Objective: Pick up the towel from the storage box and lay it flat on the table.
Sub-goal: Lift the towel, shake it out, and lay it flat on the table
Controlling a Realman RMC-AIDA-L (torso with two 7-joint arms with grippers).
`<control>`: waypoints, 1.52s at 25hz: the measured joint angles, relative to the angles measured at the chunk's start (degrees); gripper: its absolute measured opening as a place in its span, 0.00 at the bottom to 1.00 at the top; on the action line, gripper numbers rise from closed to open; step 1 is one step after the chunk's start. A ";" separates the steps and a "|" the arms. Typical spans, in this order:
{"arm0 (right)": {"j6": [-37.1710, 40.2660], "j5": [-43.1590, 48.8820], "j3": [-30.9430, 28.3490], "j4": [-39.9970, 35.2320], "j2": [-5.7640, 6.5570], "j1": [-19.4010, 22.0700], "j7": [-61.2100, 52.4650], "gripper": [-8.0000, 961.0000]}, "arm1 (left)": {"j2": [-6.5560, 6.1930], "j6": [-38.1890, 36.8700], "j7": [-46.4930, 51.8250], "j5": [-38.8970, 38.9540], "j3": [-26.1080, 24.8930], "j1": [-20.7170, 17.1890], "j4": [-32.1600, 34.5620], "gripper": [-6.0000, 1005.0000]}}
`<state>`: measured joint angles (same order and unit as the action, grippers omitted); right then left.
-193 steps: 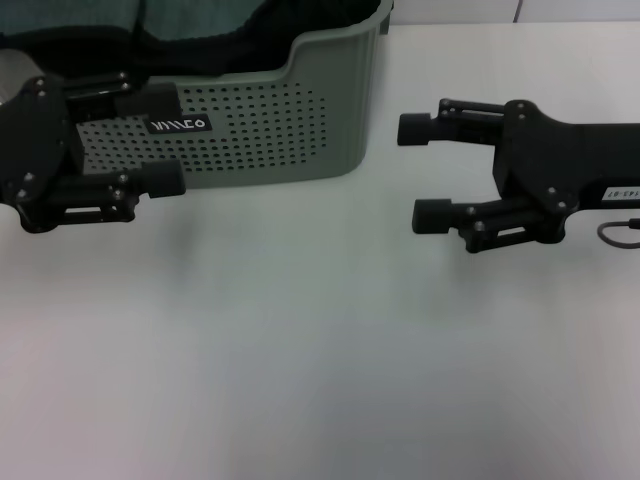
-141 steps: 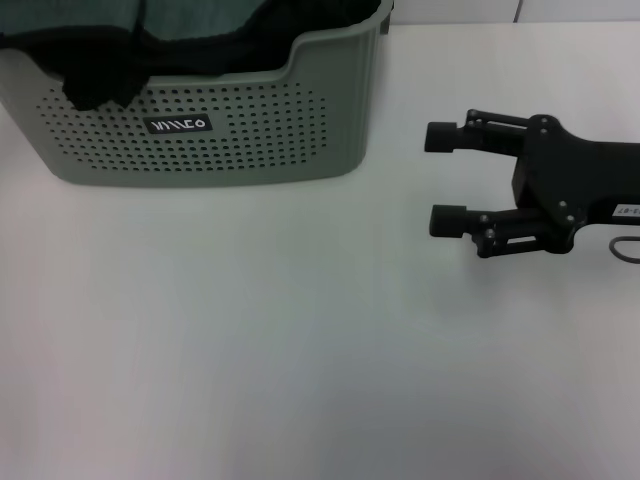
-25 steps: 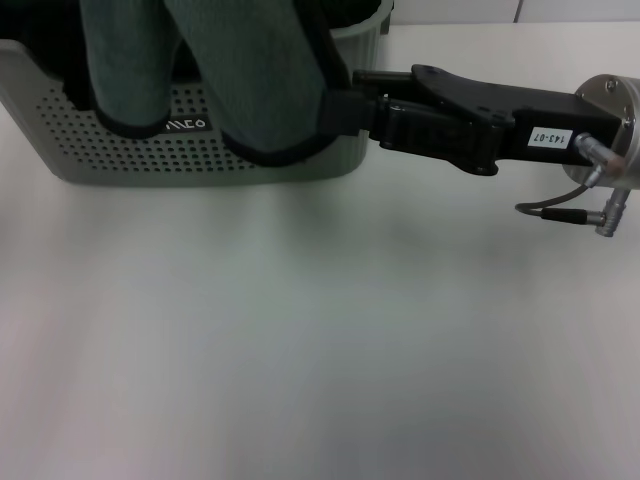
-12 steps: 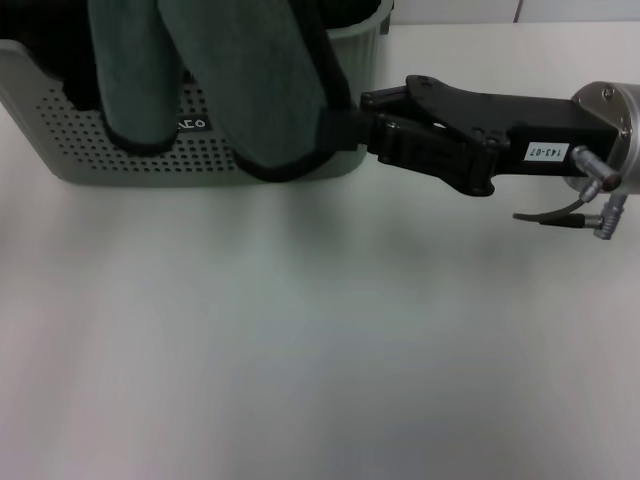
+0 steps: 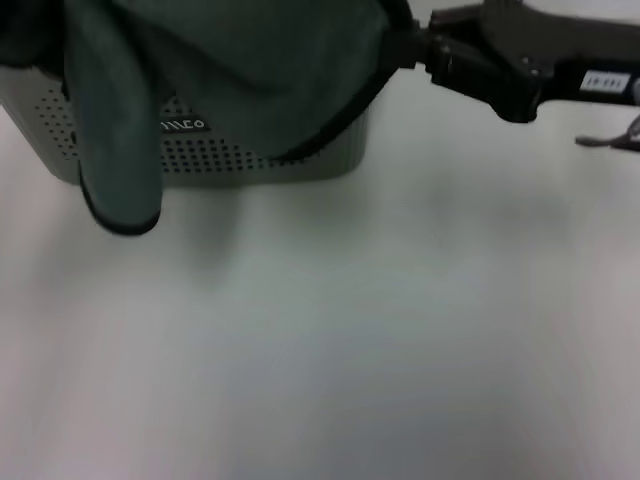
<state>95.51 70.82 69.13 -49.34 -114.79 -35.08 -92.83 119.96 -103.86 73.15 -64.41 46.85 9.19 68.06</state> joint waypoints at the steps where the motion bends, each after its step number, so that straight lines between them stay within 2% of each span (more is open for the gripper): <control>1: -1.85 2.38 -0.07 -5.13 0.16 0.66 -1.75 0.01 | -0.02 -0.92 -2.03 0.03 -0.02 -0.13 -1.52 0.10; 6: -6.57 13.47 -3.46 -24.30 1.08 -0.79 -7.87 0.02 | -0.08 -3.80 -7.06 -1.03 0.27 -0.20 -6.98 0.10; 9: -7.66 20.25 -6.70 -33.13 1.85 -4.63 -11.39 0.02 | -0.08 -5.38 -9.51 -1.99 0.39 -0.17 -10.10 0.11; 14: -9.12 31.32 -10.31 -38.58 3.14 -13.56 -16.19 0.02 | 0.08 -5.77 -12.55 -4.65 0.36 0.29 -15.29 0.14; 16: -10.11 35.20 -10.85 -39.82 3.41 -16.24 -16.58 0.02 | 0.03 -4.94 -14.25 -5.05 0.14 0.96 -18.96 0.16; 19: -11.76 39.63 -11.01 -42.07 3.42 -18.94 -16.90 0.02 | -0.03 -4.65 -16.30 -5.15 0.01 1.12 -20.97 0.22; 25: -13.26 43.44 -11.03 -48.82 2.71 -20.06 -17.21 0.03 | -0.04 -4.21 -19.60 -5.35 -0.61 0.64 -24.74 0.34; 29: -13.53 43.40 -11.34 -54.20 2.66 -18.77 -16.93 0.03 | -0.21 -4.10 -13.96 -4.24 -4.59 1.36 -26.64 0.46; 30: -13.82 43.18 -11.68 -55.12 2.68 -18.48 -16.76 0.03 | -0.49 -4.10 -10.11 -4.16 -5.51 1.91 -26.75 0.50; 33: -14.49 41.76 -13.56 -56.50 2.91 -18.45 -16.52 0.03 | -2.10 -4.64 -1.78 -4.51 -6.63 4.04 -27.38 0.51; 38: -15.45 39.06 -15.52 -56.78 2.86 -19.25 -15.46 0.03 | -4.10 -6.43 2.29 -5.98 -6.37 6.46 -28.74 0.52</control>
<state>80.06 109.88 53.61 -106.12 -111.92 -54.32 -108.29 115.86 -110.29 75.43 -70.39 40.48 15.65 39.33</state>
